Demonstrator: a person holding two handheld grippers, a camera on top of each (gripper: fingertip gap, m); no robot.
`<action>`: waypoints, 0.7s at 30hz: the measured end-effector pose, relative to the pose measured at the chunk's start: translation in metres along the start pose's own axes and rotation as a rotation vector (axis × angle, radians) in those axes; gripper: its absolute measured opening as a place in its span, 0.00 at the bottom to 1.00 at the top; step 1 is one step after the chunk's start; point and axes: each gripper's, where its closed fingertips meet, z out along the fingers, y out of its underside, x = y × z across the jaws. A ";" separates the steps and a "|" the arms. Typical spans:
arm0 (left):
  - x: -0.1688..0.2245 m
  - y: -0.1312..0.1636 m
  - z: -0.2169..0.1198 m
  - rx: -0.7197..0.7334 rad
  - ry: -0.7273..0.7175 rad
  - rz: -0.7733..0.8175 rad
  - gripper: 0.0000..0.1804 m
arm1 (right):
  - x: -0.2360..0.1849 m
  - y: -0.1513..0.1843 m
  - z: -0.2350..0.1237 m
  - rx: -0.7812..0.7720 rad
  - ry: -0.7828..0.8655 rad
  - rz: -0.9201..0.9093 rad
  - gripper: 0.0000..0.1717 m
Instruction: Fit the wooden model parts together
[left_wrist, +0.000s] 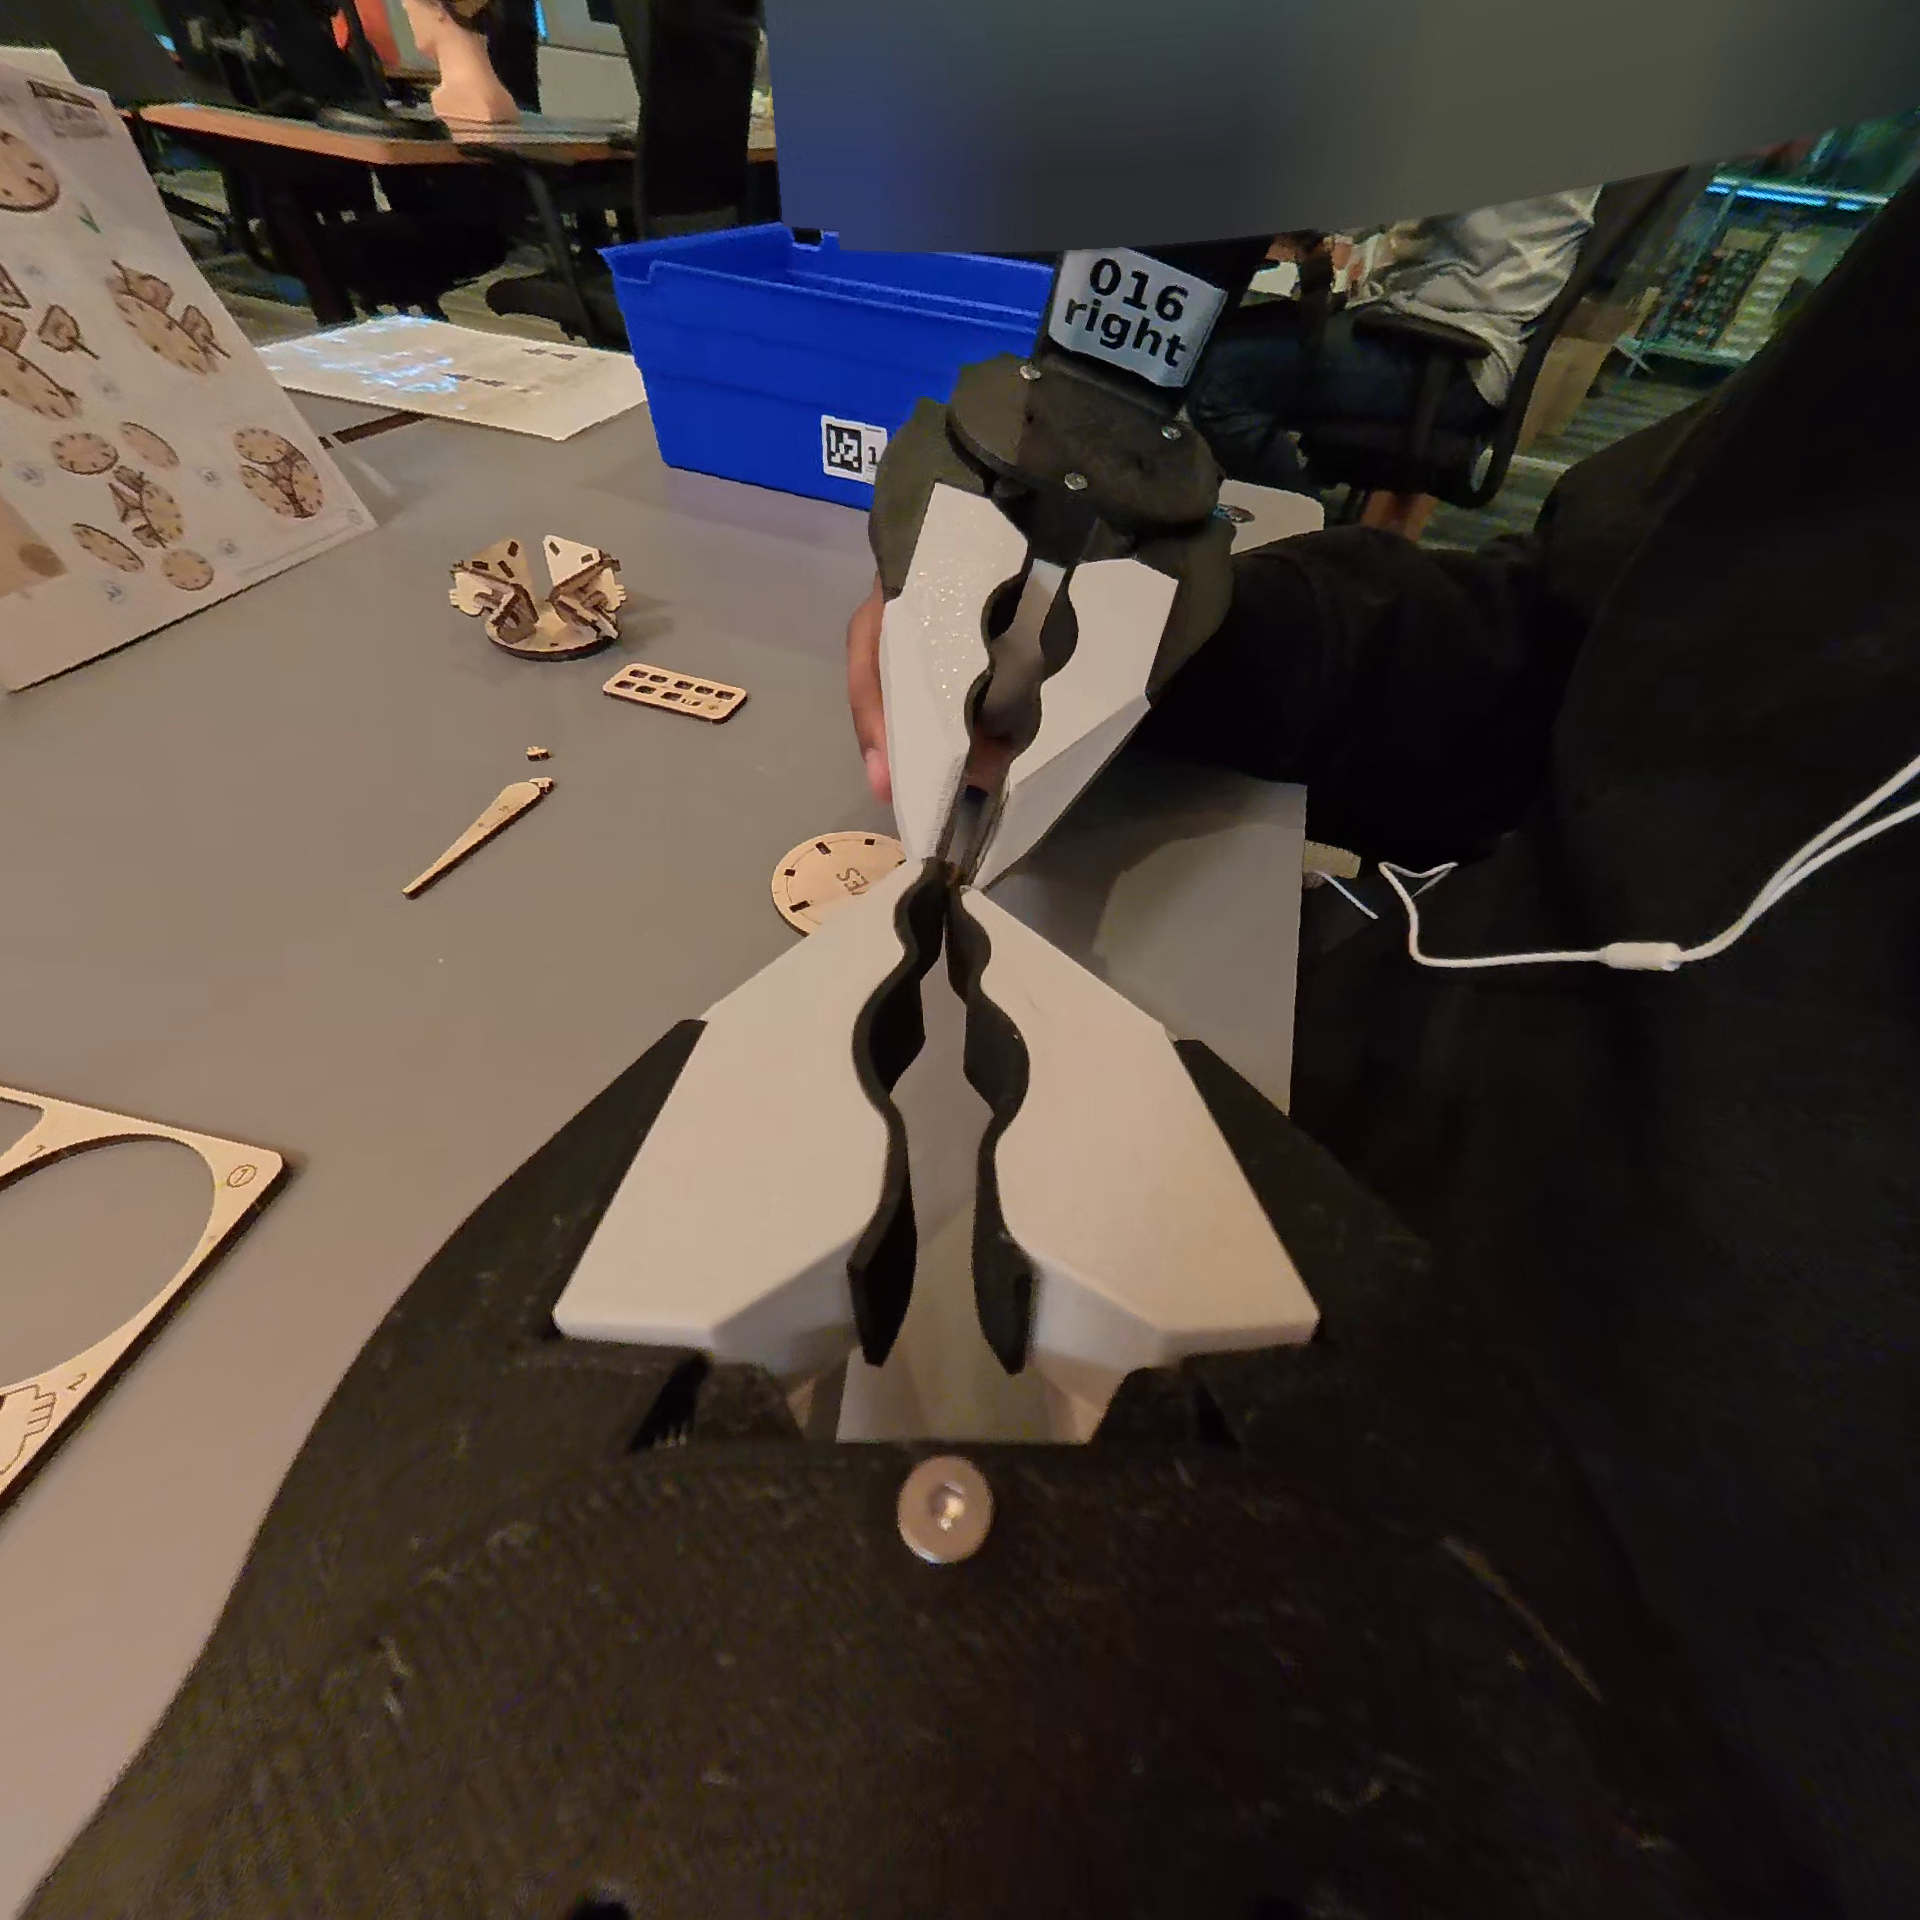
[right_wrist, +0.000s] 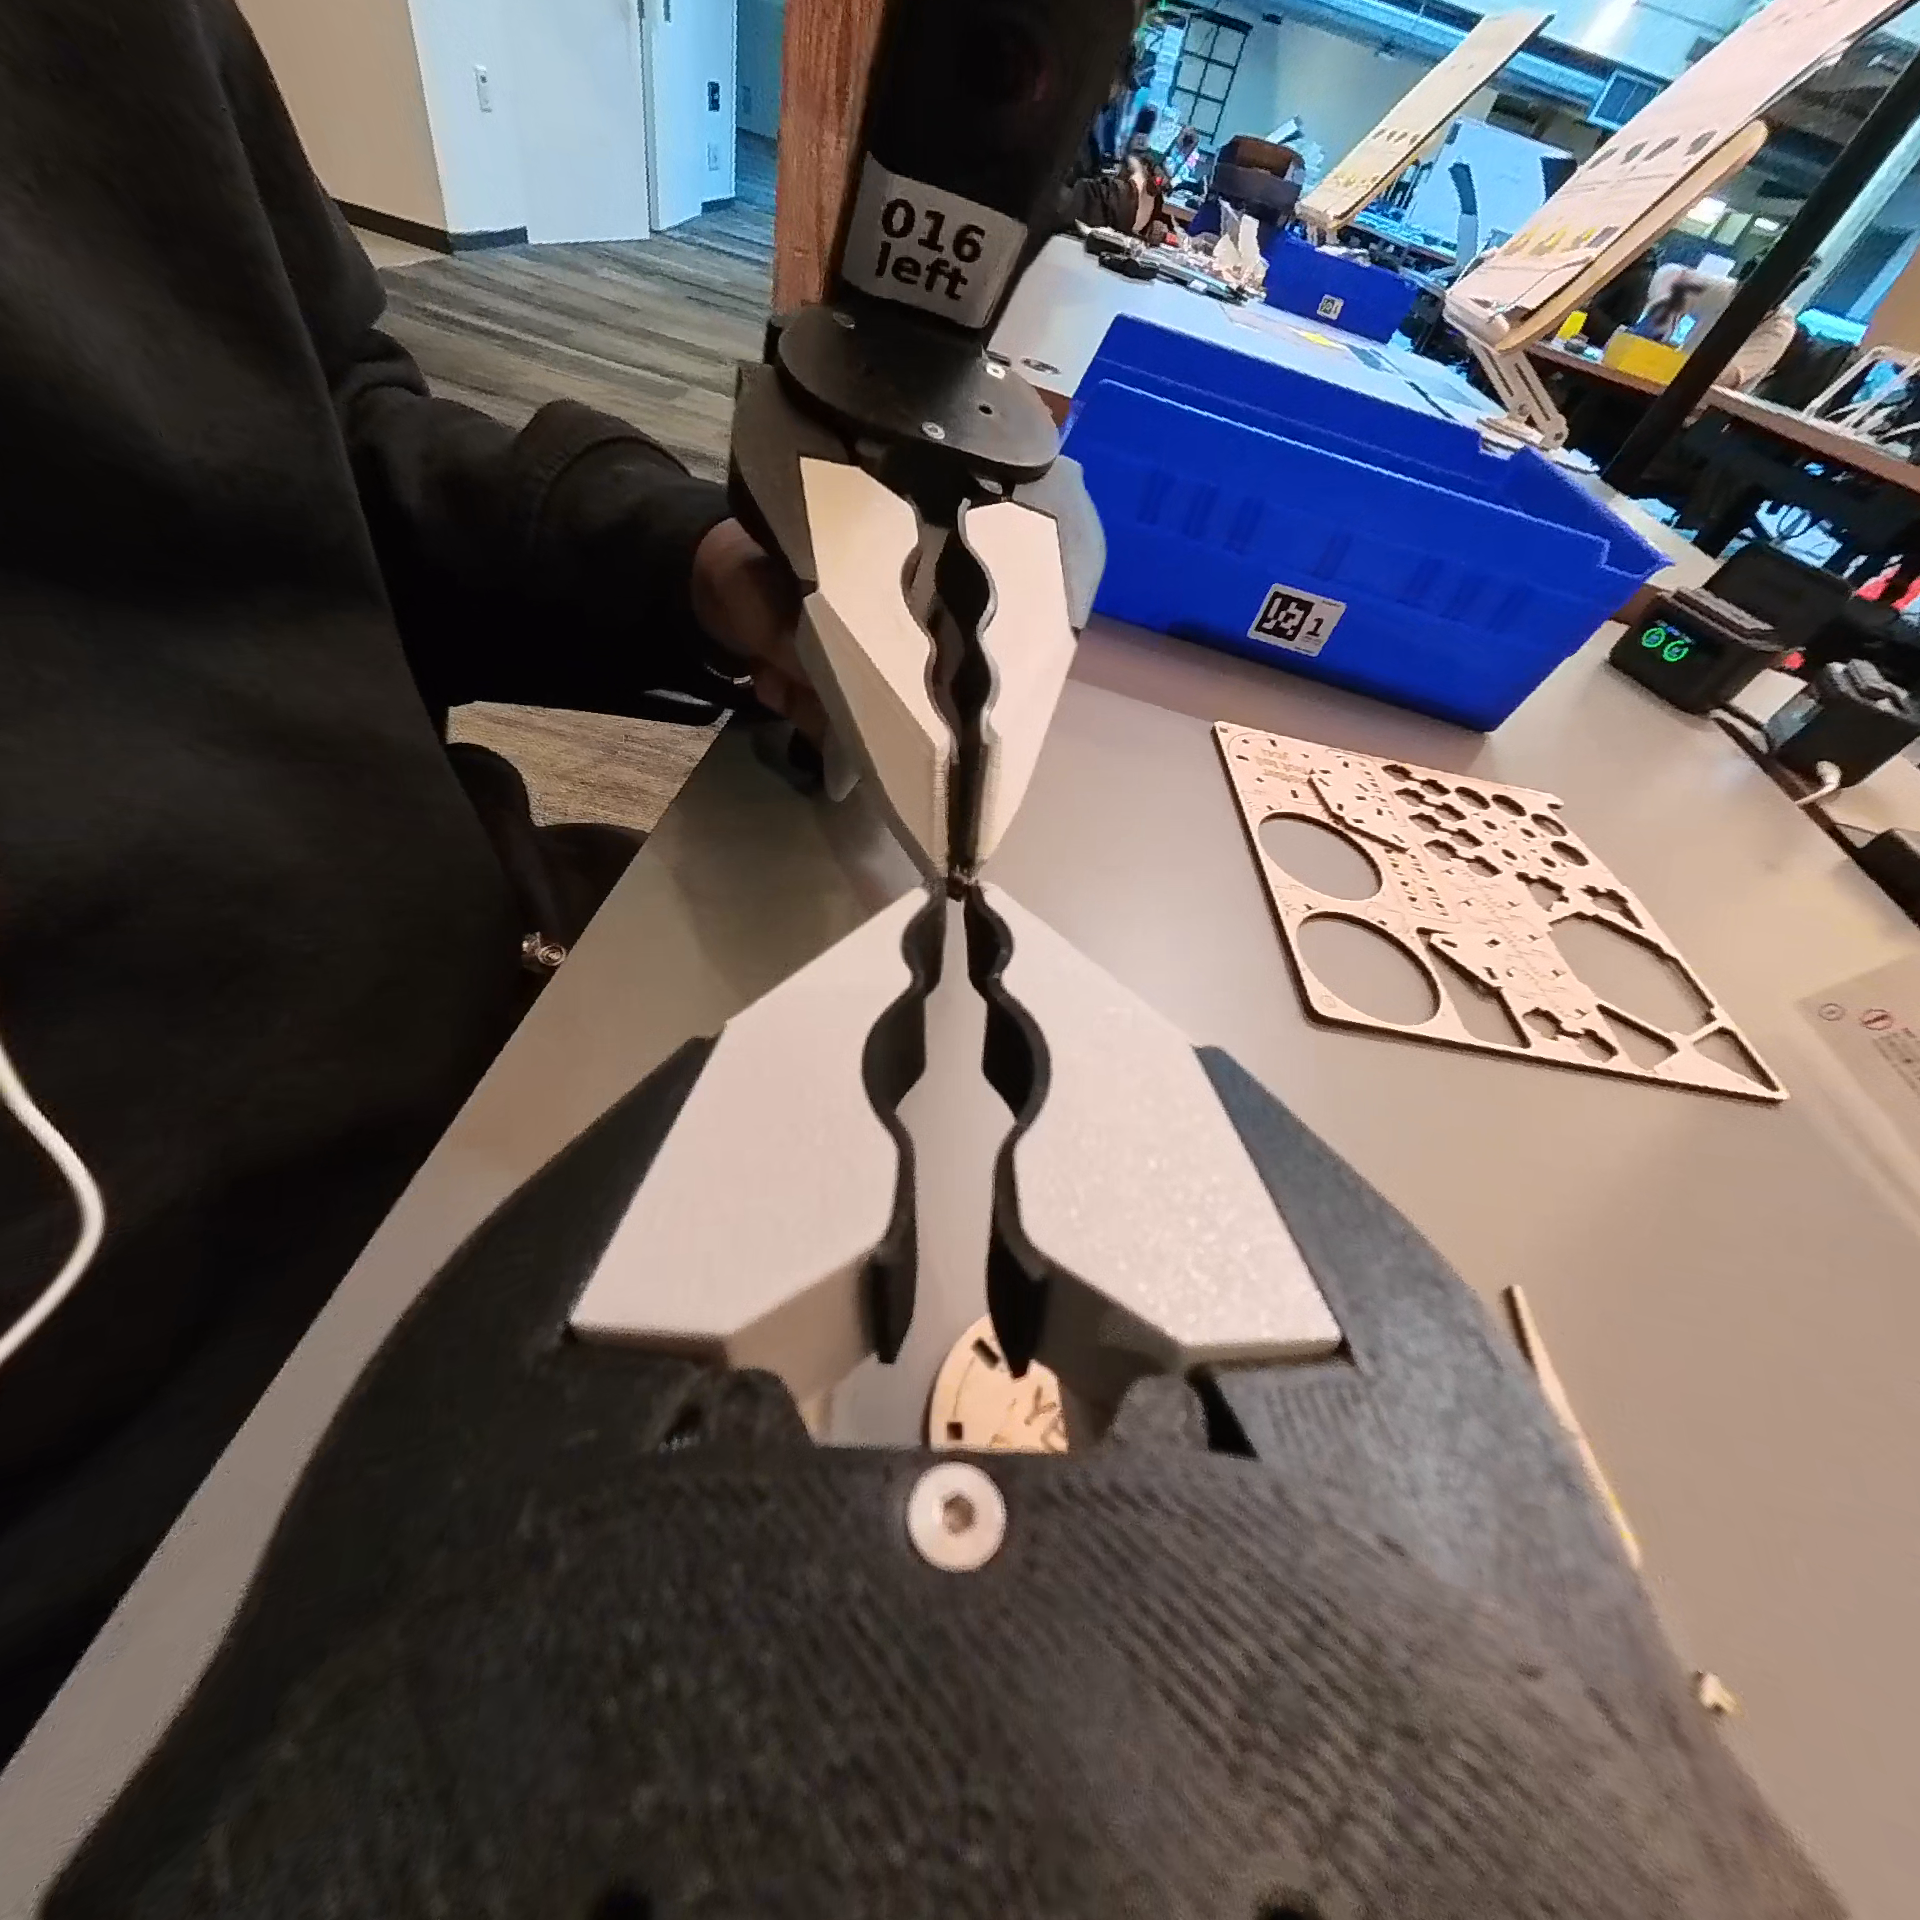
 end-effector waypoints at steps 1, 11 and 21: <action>0.000 0.000 0.000 0.003 0.002 -0.004 0.00 | 0.000 0.000 0.000 -0.001 0.002 -0.002 0.01; -0.001 -0.009 -0.003 0.096 0.091 -0.208 0.04 | 0.008 -0.011 -0.007 0.040 0.077 -0.095 0.00; 0.002 -0.014 -0.002 0.130 0.103 -0.197 0.02 | 0.001 -0.010 -0.005 0.031 0.024 -0.060 0.00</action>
